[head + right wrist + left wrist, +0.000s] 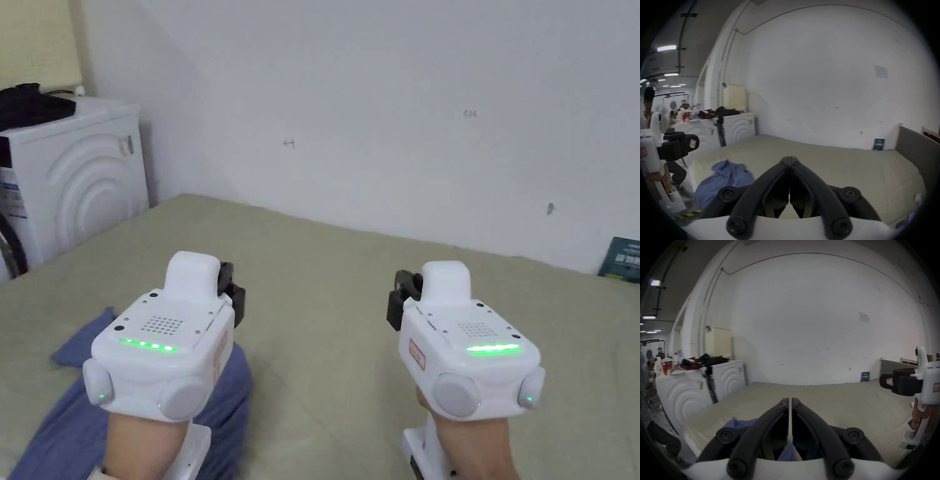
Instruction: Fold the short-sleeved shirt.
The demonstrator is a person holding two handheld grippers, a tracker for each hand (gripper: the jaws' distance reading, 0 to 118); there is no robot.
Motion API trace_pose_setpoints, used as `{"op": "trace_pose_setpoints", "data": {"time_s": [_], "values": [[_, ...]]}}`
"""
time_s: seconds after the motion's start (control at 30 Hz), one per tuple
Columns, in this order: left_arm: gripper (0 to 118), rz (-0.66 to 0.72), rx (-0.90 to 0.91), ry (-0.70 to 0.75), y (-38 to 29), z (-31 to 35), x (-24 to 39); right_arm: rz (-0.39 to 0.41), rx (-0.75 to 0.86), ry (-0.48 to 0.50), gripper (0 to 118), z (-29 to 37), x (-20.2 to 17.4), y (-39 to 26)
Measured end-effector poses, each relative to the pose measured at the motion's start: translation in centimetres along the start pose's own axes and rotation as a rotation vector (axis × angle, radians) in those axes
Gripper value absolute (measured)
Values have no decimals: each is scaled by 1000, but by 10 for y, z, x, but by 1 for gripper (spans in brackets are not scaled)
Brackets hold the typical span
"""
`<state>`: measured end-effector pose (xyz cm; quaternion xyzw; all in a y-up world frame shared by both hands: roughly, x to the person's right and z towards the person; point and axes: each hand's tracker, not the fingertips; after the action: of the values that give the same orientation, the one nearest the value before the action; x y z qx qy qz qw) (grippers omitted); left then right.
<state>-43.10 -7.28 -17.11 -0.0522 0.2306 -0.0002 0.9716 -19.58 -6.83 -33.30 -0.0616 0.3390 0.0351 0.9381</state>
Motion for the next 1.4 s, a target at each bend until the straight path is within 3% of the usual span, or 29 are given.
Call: {"op": "trace_pose_setpoints", "data": {"time_s": [0.23,0.4,0.6,0.83,1.1,1.13,1.17,1.23,1.4], "values": [[2,10,-44,221,-20,33,-98,-2,-35,219,0,-55,-95,-23],[2,13,-83,311,-32,50,-144,15,-59,286,0,-57,-137,-27],[2,42,-246,250,-51,15,-152,14,-114,302,0,-66,-140,-39],[2,263,-890,59,-106,-88,-165,12,-203,288,0,-98,-127,-75],[2,298,-989,30,-160,-179,-158,-14,-296,283,1,-138,-119,-117],[5,297,-981,34,-162,-185,-155,-16,-300,281,1,-140,-118,-121],[19,291,-967,46,-164,-193,-153,-20,-304,277,1,-143,-117,-125],[87,288,-955,86,-166,-208,-150,-31,-319,273,1,-148,-115,-130],[89,165,-978,123,-178,-235,-128,-41,-342,274,1,-154,-110,-139]]}}
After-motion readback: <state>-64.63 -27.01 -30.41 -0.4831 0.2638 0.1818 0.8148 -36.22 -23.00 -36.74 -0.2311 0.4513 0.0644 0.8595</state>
